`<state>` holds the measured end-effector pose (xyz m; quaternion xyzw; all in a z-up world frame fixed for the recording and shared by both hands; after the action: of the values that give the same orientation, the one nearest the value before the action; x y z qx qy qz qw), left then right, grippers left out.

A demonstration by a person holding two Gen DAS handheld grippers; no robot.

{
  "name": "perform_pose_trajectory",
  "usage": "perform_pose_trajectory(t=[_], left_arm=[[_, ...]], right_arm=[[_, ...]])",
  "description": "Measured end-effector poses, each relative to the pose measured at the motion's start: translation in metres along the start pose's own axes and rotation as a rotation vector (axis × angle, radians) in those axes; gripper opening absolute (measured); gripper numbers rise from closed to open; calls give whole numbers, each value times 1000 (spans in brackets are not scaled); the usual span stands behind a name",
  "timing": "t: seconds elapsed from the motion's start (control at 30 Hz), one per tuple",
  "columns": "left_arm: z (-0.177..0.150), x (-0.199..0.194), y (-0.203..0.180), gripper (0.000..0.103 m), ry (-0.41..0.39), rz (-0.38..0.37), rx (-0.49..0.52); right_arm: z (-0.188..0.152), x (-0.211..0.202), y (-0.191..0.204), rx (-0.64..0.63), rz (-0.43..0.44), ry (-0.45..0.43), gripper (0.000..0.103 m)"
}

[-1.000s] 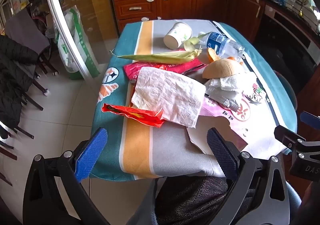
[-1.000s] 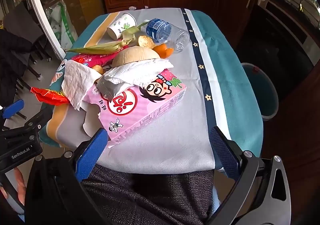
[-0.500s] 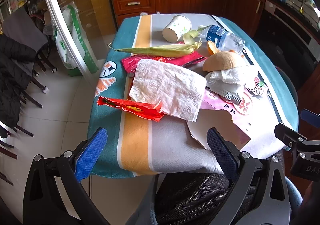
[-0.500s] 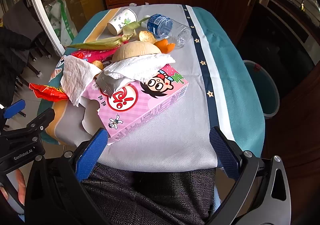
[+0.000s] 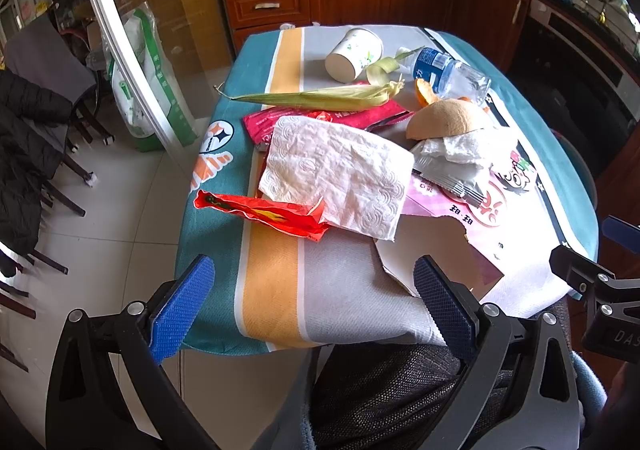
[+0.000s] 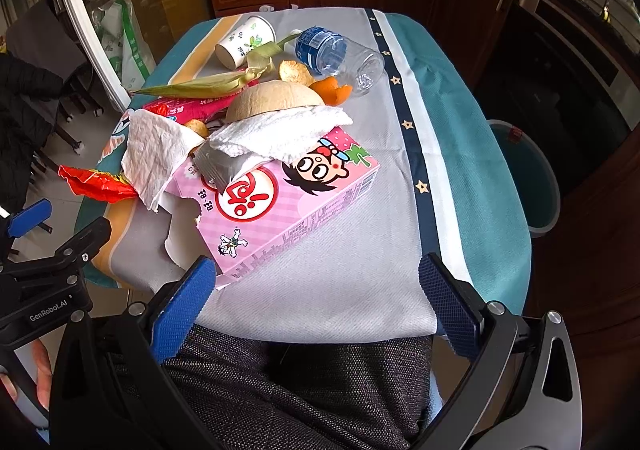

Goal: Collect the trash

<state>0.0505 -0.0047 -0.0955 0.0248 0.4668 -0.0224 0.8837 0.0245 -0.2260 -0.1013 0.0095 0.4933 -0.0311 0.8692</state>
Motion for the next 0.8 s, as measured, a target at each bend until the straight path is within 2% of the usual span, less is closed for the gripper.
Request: perform_pose_trajectory(t=[0.8], left_arm=[[2, -1, 0, 99, 4, 1, -1]], right_arm=[[-5, 2, 3, -2, 2, 6, 98]])
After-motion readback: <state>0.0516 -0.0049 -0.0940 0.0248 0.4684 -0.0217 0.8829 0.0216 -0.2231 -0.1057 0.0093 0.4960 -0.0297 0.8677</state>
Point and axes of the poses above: each gripper's, at about its wrist camera, not at the fingertips, and x roughly the way its jaws point, y to its left, z to its top, the point moved 9 cm from there along x, roughly the way its jaws point, and after that the axes turned 2 degrees about -z, right-handed, at the moved point
